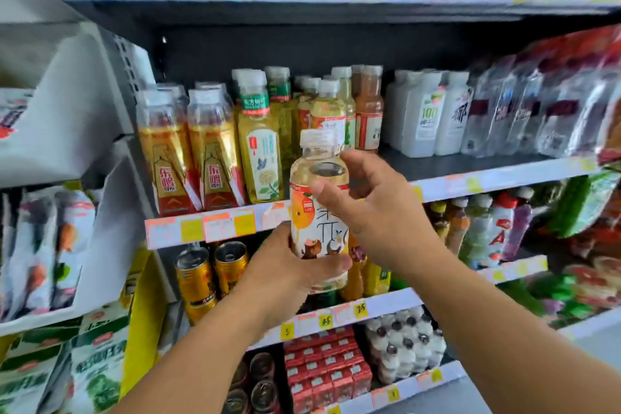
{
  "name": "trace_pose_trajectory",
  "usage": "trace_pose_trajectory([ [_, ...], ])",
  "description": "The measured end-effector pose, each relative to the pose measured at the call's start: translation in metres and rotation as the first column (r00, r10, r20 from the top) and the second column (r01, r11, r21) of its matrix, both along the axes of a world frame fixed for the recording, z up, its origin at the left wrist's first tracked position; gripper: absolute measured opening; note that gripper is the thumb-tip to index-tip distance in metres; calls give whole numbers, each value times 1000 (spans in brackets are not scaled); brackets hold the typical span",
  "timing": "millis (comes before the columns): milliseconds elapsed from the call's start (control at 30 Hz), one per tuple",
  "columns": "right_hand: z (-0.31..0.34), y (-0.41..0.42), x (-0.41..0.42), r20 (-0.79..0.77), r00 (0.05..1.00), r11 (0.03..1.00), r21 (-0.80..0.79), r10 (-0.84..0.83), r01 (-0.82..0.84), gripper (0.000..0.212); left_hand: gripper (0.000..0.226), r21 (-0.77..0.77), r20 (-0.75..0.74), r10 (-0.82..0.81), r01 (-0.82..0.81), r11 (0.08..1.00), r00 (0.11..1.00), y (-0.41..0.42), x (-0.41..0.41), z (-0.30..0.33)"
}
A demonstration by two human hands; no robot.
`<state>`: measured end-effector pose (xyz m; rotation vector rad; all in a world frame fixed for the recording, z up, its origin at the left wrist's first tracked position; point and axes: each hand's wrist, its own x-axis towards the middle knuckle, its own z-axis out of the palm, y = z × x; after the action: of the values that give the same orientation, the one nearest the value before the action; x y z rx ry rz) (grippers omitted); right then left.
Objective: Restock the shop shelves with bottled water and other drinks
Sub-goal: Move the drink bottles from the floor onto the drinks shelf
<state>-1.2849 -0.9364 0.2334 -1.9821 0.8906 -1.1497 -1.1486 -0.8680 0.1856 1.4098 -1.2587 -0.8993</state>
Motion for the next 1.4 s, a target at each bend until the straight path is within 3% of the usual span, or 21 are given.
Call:
trace_pose_trajectory([
  [133,-13,6,7,-97,994,999,22,-44,46,47,41,-78,83,67,-60,995,994,-14,-1,13],
  [233,-10,-2,11,-101,989,992,42,-112,117,47,53,-88,169,149,-135,987,974,-21,2,19],
  [333,1,-18,16,-56,982,983,23,-179,180,41,50,-132,274,175,-144,981,946,-23,3,29],
  [467,20,-51,23,-30,961,962,1,-274,274,37,77,11,622,169,-225,974,765,-24,10,33],
  [533,25,-67,28,-55,956,957,4,-289,290,36,77,68,708,129,-249,966,694,-23,16,27],
  [700,20,-95,38,-128,948,955,22,-291,296,38,72,48,820,116,-270,962,560,-26,23,15],
  [933,9,-113,50,-177,939,950,52,-295,308,47,67,29,867,117,-282,959,485,-35,21,11],
  [1067,8,-114,48,-198,937,946,88,-289,311,59,60,-8,855,156,-288,957,494,-36,19,13],
  [1167,-1,-97,42,-192,912,928,17,-363,373,69,53,-141,761,309,-320,937,570,-29,10,3],
  [1267,-40,-67,31,-49,897,875,-250,-440,415,36,39,-251,658,390,-301,920,645,-19,0,-34],
  [1333,-83,-49,21,-139,931,908,-308,-337,283,15,33,-57,692,199,-222,973,694,-13,-5,-69],
  [1400,-136,-36,9,-363,912,967,-226,-193,115,17,27,299,710,-140,-116,947,691,-8,-8,-106],
])
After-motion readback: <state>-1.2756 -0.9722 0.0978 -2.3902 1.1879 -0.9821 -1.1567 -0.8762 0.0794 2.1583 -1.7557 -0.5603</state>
